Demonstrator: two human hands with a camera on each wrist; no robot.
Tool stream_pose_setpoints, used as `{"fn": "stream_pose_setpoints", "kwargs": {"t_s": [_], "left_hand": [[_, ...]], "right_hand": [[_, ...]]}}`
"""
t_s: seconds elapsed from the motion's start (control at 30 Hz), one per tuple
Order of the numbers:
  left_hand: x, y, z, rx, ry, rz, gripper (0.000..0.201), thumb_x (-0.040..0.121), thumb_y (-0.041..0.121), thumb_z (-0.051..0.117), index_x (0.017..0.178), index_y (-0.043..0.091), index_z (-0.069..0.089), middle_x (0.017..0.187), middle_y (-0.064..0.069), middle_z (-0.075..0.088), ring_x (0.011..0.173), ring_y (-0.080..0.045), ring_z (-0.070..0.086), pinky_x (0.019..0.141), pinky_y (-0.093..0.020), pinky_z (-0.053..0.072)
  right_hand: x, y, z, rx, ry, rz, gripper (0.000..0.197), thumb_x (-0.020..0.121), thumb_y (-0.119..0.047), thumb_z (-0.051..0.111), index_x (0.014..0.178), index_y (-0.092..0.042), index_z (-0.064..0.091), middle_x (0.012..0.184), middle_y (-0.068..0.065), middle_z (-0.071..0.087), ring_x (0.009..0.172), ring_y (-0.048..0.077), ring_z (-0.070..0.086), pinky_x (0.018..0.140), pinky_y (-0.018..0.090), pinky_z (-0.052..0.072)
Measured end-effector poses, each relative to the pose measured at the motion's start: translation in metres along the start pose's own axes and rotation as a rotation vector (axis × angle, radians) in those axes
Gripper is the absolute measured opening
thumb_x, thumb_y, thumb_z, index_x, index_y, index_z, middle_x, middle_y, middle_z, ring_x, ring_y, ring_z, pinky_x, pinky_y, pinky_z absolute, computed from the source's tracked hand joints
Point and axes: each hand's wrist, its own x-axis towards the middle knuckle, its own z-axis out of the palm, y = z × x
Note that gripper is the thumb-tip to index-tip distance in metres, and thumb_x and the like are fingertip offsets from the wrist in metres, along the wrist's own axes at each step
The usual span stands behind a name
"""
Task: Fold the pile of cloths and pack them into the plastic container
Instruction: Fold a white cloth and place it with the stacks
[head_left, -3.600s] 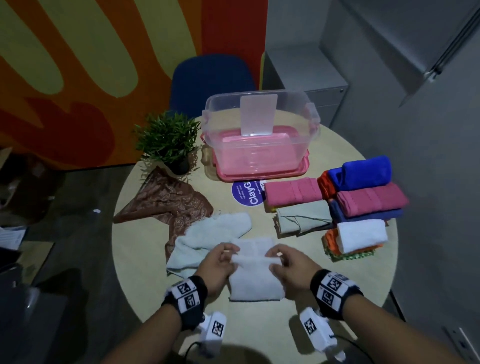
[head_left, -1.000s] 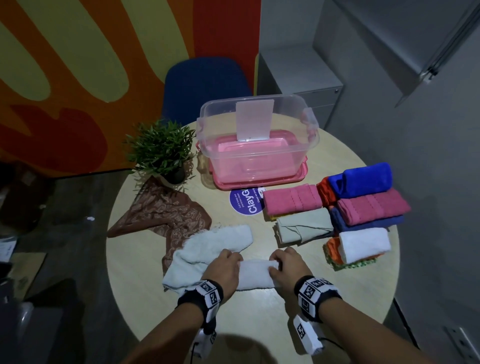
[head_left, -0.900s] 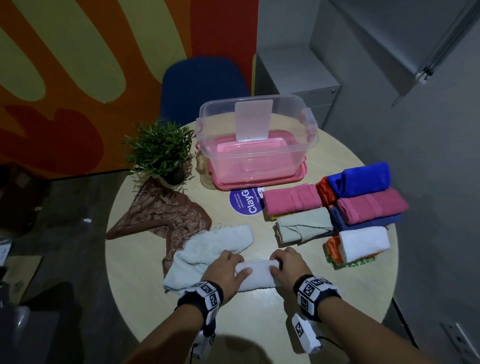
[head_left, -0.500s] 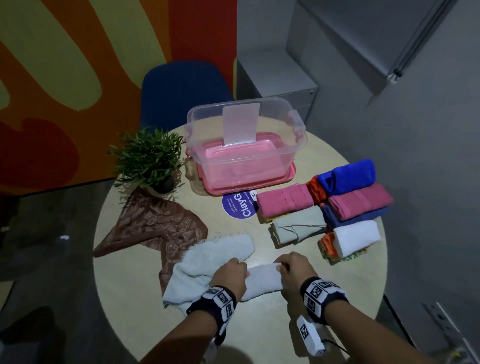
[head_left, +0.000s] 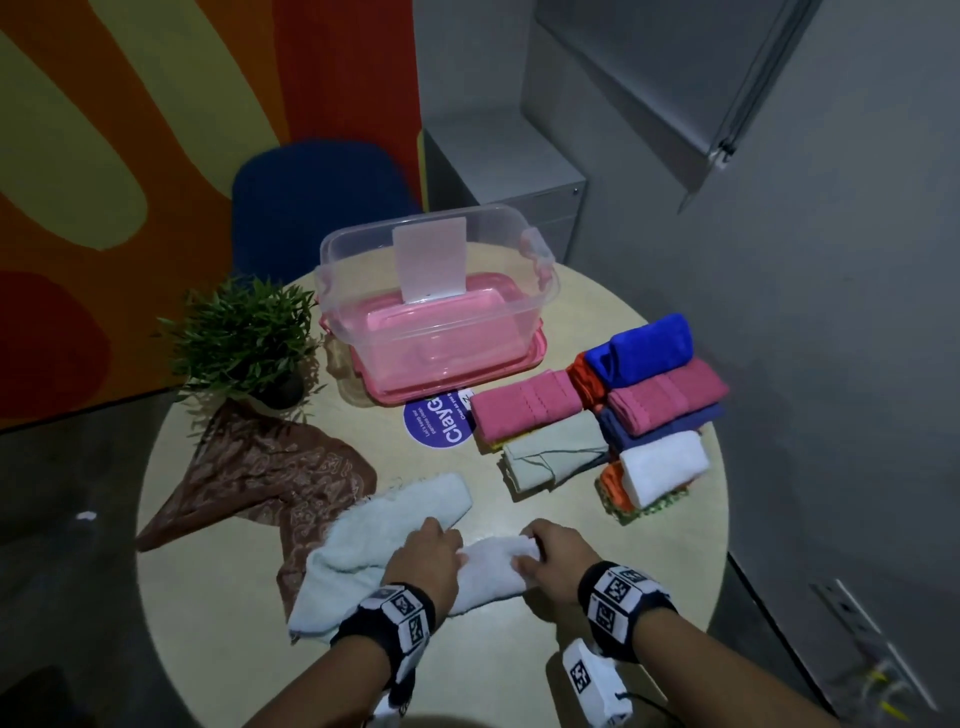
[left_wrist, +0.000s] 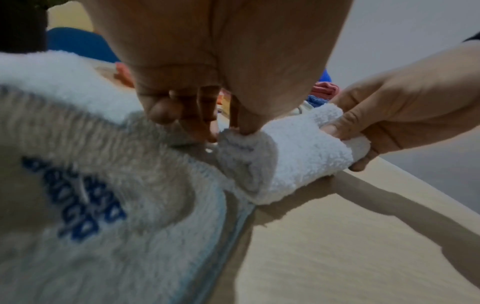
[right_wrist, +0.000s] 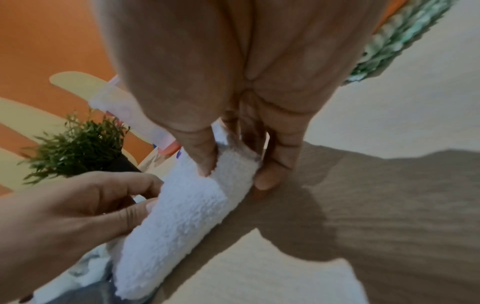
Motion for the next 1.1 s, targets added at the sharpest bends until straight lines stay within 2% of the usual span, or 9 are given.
{"fn": "stream_pose_setpoints", "kwargs": {"t_s": [0.17,0.43,0.53,0.63,0.73,0.83,0.9,1.0,1.1], "left_hand": [[0.003,0.044,-0.013,0.196,0.007,0.054,0.030,0.097,0.029,0.047,0.124,0.017,0.055,0.126,-0.007,0.048,0.116,-0.027,0.047,0.092,-0.038,0.042],[0.020,0.095,-0.002,-0.048,-0.095,-0.006,0.059,0.088,0.060,0.046,0.137,0.028,0.041,0.127,-0.003,0.052,0.114,-0.026,0.051,0.092,-0.038,0.043],[0.021,0.093,-0.005,-0.106,-0.182,-0.044,0.058,0.080,0.065,0.052,0.122,0.025,0.053,0.115,-0.004,0.049,0.105,-0.024,0.051,0.089,-0.035,0.043],[0.015,0.087,-0.016,-0.387,-0.197,-0.043,0.042,0.075,0.064,0.058,0.102,0.032,0.052,0.105,0.002,0.053,0.091,-0.015,0.052,0.081,-0.032,0.045],[0.007,0.082,-0.031,-0.775,-0.116,-0.059,0.030,0.084,0.058,0.062,0.099,0.032,0.060,0.095,0.002,0.068,0.087,-0.016,0.063,0.077,-0.032,0.053],[0.010,0.089,-0.040,-1.044,0.006,-0.154,0.015,0.097,0.035,0.058,0.106,0.026,0.066,0.101,-0.004,0.071,0.098,-0.025,0.066,0.078,-0.032,0.056],[0.016,0.098,-0.044,-1.111,0.105,-0.153,0.013,0.100,0.024,0.054,0.106,0.024,0.065,0.102,-0.004,0.071,0.103,-0.028,0.065,0.082,-0.031,0.054],[0.018,0.108,-0.045,-1.106,0.187,-0.141,0.017,0.100,0.032,0.044,0.100,0.027,0.060,0.095,-0.008,0.068,0.096,-0.029,0.065,0.081,-0.040,0.056],[0.017,0.112,-0.042,-0.990,0.222,-0.171,0.021,0.104,0.026,0.040,0.097,0.037,0.055,0.098,-0.004,0.063,0.093,-0.017,0.061,0.071,-0.025,0.052]], "right_hand": [[-0.002,0.034,-0.020,0.130,0.100,0.037,0.035,0.093,-0.032,0.060,0.125,-0.017,0.056,0.117,0.006,0.065,0.100,0.019,0.058,0.081,0.026,0.042],[-0.006,0.078,-0.049,0.345,0.074,0.028,0.021,0.092,-0.030,0.064,0.110,-0.021,0.057,0.103,0.004,0.064,0.090,0.024,0.062,0.073,0.034,0.054],[-0.015,0.078,-0.057,0.474,-0.030,-0.052,0.013,0.089,-0.020,0.063,0.099,-0.026,0.056,0.098,0.015,0.060,0.075,0.028,0.061,0.053,0.034,0.055],[-0.022,0.076,-0.072,0.521,-0.082,-0.120,0.016,0.088,-0.015,0.062,0.096,-0.027,0.055,0.098,0.019,0.060,0.069,0.030,0.060,0.053,0.038,0.055],[-0.025,0.072,-0.092,0.556,-0.106,-0.159,0.023,0.088,-0.014,0.063,0.101,-0.033,0.059,0.100,0.018,0.063,0.079,0.042,0.067,0.058,0.043,0.059],[-0.025,0.067,-0.109,0.452,-0.078,-0.224,0.021,0.086,-0.024,0.063,0.100,-0.039,0.059,0.096,0.010,0.066,0.089,0.029,0.065,0.079,0.043,0.058],[-0.027,0.060,-0.116,0.400,-0.069,-0.266,0.017,0.086,-0.025,0.063,0.099,-0.035,0.058,0.089,0.001,0.064,0.082,0.018,0.062,0.076,0.034,0.054],[-0.028,0.050,-0.120,0.365,-0.048,-0.304,0.013,0.086,-0.022,0.061,0.098,-0.025,0.057,0.085,0.007,0.066,0.072,0.014,0.060,0.068,0.032,0.053],[-0.027,0.047,-0.125,0.340,-0.029,-0.321,0.009,0.088,-0.021,0.062,0.096,-0.024,0.058,0.087,0.004,0.067,0.076,0.013,0.062,0.066,0.025,0.052]]}}
